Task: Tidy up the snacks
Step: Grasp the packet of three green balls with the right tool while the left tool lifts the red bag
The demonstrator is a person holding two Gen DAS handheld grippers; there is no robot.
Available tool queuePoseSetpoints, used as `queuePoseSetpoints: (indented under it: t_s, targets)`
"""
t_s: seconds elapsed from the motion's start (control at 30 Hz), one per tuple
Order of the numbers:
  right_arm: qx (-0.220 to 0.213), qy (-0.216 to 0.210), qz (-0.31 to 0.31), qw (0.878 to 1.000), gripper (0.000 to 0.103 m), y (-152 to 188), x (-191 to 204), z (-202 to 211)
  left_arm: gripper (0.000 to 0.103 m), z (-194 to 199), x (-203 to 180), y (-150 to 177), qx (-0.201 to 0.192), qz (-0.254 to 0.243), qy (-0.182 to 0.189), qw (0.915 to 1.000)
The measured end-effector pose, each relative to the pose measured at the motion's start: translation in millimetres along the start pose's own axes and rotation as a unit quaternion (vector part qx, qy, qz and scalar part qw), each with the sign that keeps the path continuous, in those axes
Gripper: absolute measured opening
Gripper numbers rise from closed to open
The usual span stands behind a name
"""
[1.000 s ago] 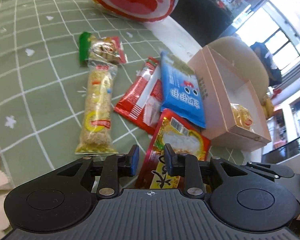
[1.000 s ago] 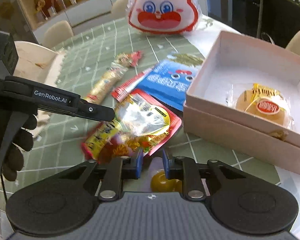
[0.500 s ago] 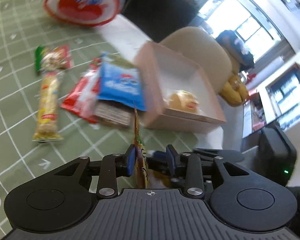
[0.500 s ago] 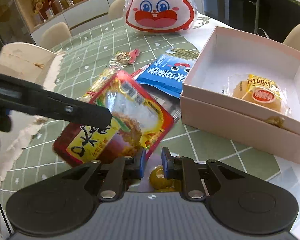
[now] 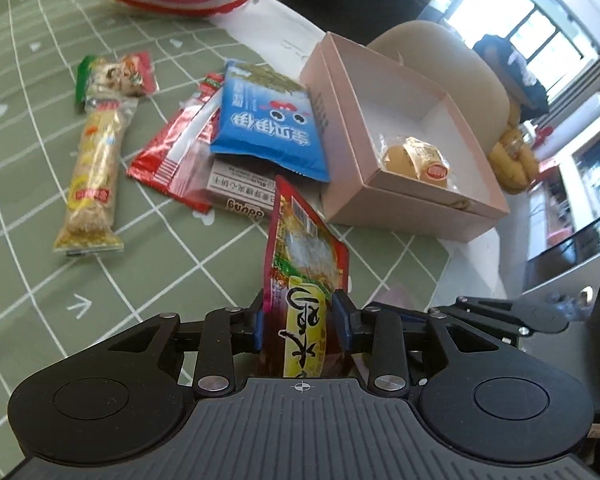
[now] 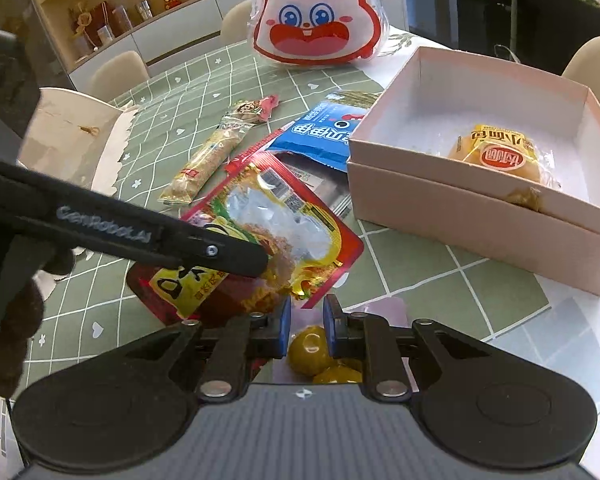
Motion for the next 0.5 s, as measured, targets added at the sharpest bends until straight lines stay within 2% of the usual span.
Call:
queuePoseSetpoints:
  t_s: [0.1,0.17,0.2,0.23,0.27,0.37,0.5]
  targets:
    - [-0.011,0.006,0.009,1.000,0.019,-2.4,0.9,11.3,0.022,3.3,8.2,6.1,0.016,0.055,0.051,0.9971]
    - [-0.032,0.010,0.027,0.999,0.029,-5.0,3.0,29.2,0.021,9.7,12.4,11.1,0.013,0.067,0.059,0.9960]
    - [-0.037,0.015,0.038,0.998,0.053,-5.0,3.5,36.7,0.021,14.6,14.9,13.7,0.004,0.066,0.050,0.9966]
    - [-0.042,0.024,0.050,0.998,0.071,-3.1,2.9,44.4,0.021,20.5,17.9,16.8,-0.007,0.064,0.040,0.9971]
    - [-0.044,0.032,0.057,0.997,0.075,-0.5,2.7,48.9,0.021,26.0,20.6,20.0,-0.014,0.064,0.030,0.9974]
    - [-0.022,0.034,0.065,0.997,0.076,12.9,0.3,48.8,0.021,42.2,26.5,30.1,-0.028,0.067,0.003,0.9974]
    - [-0.016,0.043,0.043,0.998,0.076,23.5,-6.9,37.0,0.020,56.7,25.2,49.2,-0.024,0.073,-0.004,0.9970]
Point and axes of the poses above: each gripper's, at about its wrist camera, not at the fingertips, and z roughly against the way its jaws point, x to its left, y to its underside, the point moved 8 cm from there along -z, roughly the way its jaws point, and after that the axes turned 11 degrees about -y, right-handed, at the moved point
